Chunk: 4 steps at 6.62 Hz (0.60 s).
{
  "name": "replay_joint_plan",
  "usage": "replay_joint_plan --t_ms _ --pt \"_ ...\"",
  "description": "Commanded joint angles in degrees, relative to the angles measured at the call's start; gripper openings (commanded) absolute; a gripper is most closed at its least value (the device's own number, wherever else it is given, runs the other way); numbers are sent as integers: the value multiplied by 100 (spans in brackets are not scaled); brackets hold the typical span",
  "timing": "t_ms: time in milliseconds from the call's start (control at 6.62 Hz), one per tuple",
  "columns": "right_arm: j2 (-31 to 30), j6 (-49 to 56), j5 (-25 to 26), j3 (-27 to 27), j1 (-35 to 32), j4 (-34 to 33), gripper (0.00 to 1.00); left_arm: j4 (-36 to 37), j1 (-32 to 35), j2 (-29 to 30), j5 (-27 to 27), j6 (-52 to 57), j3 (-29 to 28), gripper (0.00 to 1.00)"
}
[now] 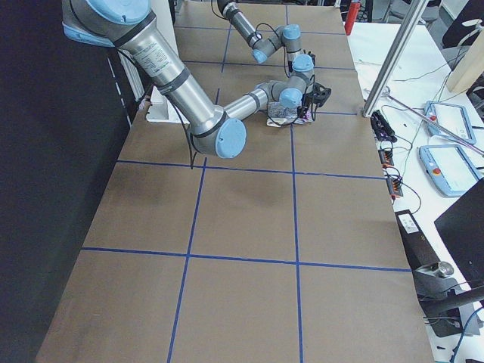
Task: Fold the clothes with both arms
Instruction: 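Release the shirt and raise both grippers above its far edge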
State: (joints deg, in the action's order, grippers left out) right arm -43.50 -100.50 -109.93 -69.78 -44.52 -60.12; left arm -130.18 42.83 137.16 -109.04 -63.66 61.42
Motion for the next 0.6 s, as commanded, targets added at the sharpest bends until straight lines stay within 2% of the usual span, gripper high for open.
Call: replay_joint_plan --t_ms 0,302,453 --pt "-105 13 24 -35 101 9 100 -740 277 57 260 55 -610 0" --pt "-10 -126 129 -88 433 18 100 -807 751 171 17 29 -561 0" --pt "-1 -249 243 -218 644 9 85 -772 1119 41 -568 55 -230 0"
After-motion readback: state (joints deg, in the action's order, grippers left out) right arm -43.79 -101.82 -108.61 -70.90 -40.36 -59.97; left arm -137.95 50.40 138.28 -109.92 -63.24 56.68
